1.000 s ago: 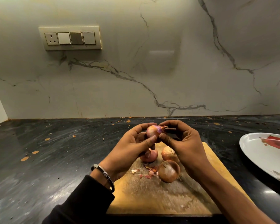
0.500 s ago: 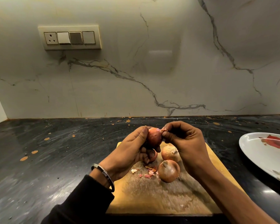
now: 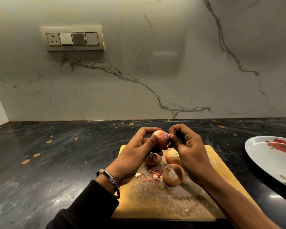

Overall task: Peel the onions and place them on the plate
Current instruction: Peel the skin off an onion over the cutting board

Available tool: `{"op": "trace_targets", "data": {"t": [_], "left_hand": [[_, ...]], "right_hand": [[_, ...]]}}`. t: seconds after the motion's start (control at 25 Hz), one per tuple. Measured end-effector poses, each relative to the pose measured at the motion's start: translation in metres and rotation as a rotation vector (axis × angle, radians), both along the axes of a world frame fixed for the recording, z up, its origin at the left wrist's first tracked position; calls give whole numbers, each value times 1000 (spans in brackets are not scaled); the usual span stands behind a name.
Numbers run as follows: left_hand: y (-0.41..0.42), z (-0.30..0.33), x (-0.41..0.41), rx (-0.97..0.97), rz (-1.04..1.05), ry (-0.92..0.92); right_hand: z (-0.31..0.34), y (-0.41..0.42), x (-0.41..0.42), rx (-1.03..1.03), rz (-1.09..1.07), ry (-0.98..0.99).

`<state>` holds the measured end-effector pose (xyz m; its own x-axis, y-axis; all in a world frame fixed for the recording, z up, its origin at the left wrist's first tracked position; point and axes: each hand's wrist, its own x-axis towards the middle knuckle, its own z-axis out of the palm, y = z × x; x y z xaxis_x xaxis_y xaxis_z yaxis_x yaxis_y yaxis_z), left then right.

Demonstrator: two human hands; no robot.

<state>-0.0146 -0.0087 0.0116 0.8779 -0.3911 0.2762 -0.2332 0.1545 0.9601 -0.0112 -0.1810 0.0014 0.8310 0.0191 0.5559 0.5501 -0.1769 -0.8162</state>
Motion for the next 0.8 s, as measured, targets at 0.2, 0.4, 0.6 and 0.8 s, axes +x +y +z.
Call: {"op": "trace_targets", "data": {"t": [0.2, 0.4, 0.6, 0.8], "left_hand": [[-6, -4, 1, 46, 40, -53], [-7, -3, 1, -123, -111, 150], [-8, 0, -1, -134, -179, 247], [-5, 1, 2, -193, -108, 210]], "right_hand": [[0, 3, -1, 54, -70, -17], [-1, 7, -4, 136, -8, -28], [-2, 10, -7, 11, -141, -216], [-4, 8, -2, 48, -131, -197]]}}
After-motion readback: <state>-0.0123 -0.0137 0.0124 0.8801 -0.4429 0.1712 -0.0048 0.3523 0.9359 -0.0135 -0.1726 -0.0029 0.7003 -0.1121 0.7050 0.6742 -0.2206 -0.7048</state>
